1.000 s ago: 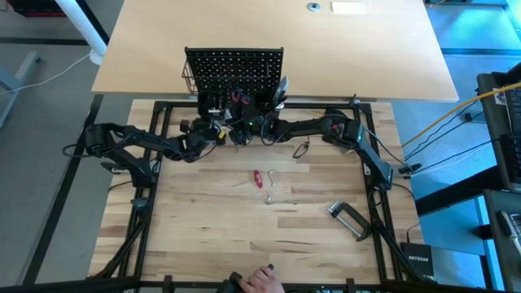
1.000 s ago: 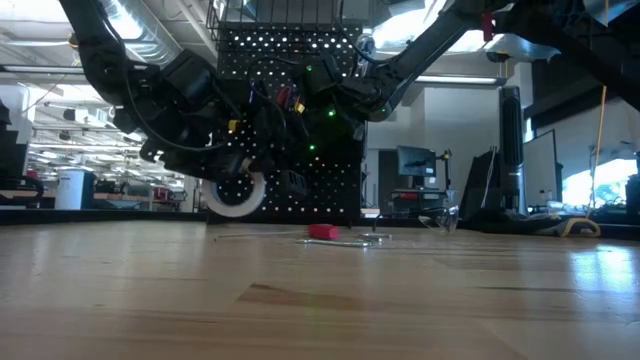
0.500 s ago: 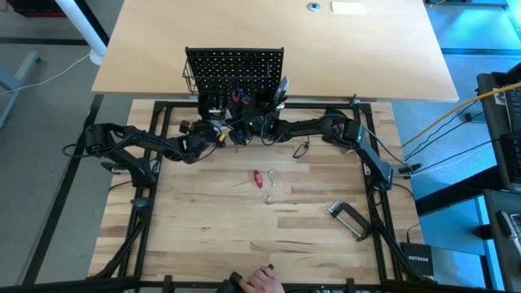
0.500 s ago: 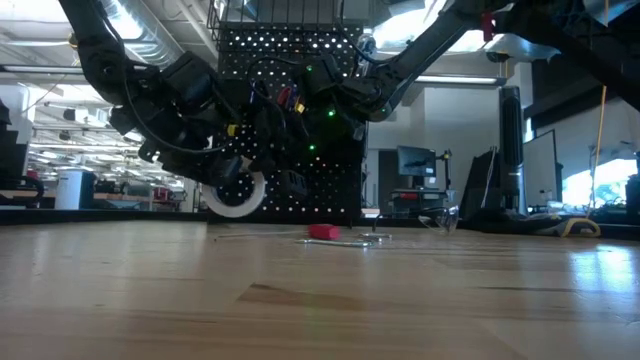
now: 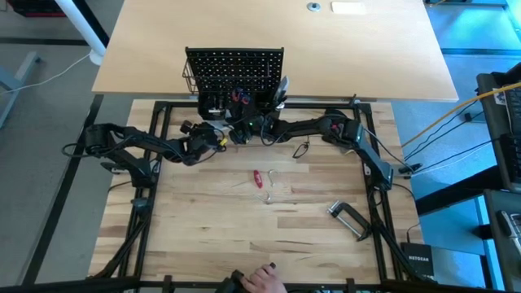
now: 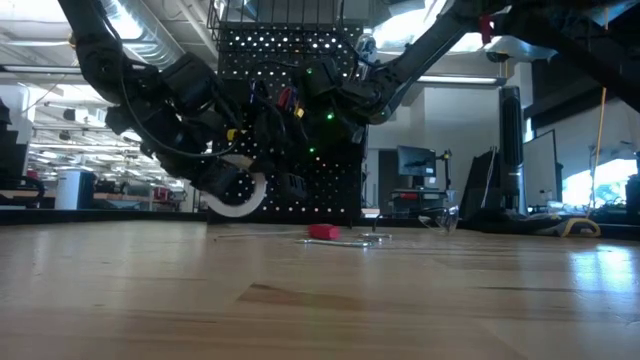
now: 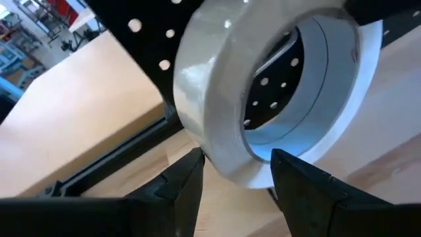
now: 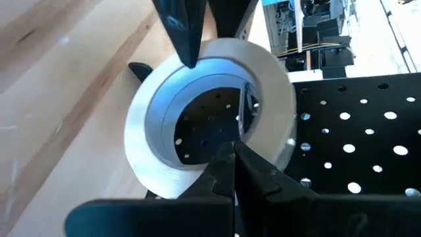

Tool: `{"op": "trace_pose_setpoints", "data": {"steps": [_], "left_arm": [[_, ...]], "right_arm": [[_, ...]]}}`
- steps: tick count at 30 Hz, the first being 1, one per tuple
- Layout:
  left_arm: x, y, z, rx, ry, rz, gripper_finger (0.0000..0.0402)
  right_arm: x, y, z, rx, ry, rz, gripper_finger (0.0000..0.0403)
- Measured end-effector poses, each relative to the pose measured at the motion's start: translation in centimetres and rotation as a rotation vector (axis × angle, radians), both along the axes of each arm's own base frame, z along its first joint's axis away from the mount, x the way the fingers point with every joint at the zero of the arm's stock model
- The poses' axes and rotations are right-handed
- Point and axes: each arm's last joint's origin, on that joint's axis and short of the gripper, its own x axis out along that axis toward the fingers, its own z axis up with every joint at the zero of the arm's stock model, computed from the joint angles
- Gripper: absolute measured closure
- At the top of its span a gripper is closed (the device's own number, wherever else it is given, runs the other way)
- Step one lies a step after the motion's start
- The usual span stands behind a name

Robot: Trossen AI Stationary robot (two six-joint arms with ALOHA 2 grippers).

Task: Hang tools onto peg board
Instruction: Hang the white masking tape on the pegboard hook

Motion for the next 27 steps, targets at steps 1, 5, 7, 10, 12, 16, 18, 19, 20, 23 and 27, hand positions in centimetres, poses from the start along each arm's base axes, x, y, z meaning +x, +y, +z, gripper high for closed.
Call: {"op": "trace_pose_setpoints", "data": {"steps": [1,5,7,10,12,16,18,19,20,23,27], "left_arm": [[0.0,-0.1,0.0,0.001,0.003,-0.004,0.0235],[0.0,-0.1,0.0,0.001,0.005,-0.005,0.0235],[0.0,-0.1,0.0,0.001,0.005,-0.005,0.0235],[0.0,-0.2,0.0,-0.002,0.014,-0.01,0.0235],[0.0,-0.4,-0.1,-0.005,0.026,-0.017,0.0235],[0.0,-0.8,-0.3,-0.014,0.056,-0.034,0.0235],[0.0,-1.1,-0.4,-0.018,0.078,-0.048,0.0235],[0.0,-1.2,-0.4,-0.018,0.092,-0.058,0.0235],[0.0,-1.4,-0.5,-0.017,0.105,-0.068,0.0235],[0.2,-1.7,-0.5,-0.013,0.117,-0.087,0.0235],[0.2,-2.1,-0.5,0.001,0.138,-0.096,0.0235]], "right_arm": [[0.1,0.0,-0.1,-0.007,-0.004,-0.002,0.04],[0.1,0.0,-0.2,-0.014,-0.001,-0.004,0.04],[0.1,-0.1,-0.2,-0.015,-0.003,-0.005,0.04],[0.1,-0.1,-0.3,-0.015,-0.002,-0.006,0.04],[0.1,-0.1,-0.3,-0.015,-0.002,-0.006,0.04],[0.1,-0.1,-0.3,-0.014,-0.001,-0.007,0.04],[0.1,-0.1,-0.3,-0.012,-0.001,-0.007,0.04],[0.1,-0.1,-0.4,-0.012,0.0,-0.007,0.04],[0.1,-0.1,-0.4,-0.012,-0.001,-0.007,0.04],[0.0,-0.1,-0.4,-0.011,0.002,-0.008,0.04],[0.0,-0.1,-0.4,-0.012,0.004,-0.014,0.04]]}}
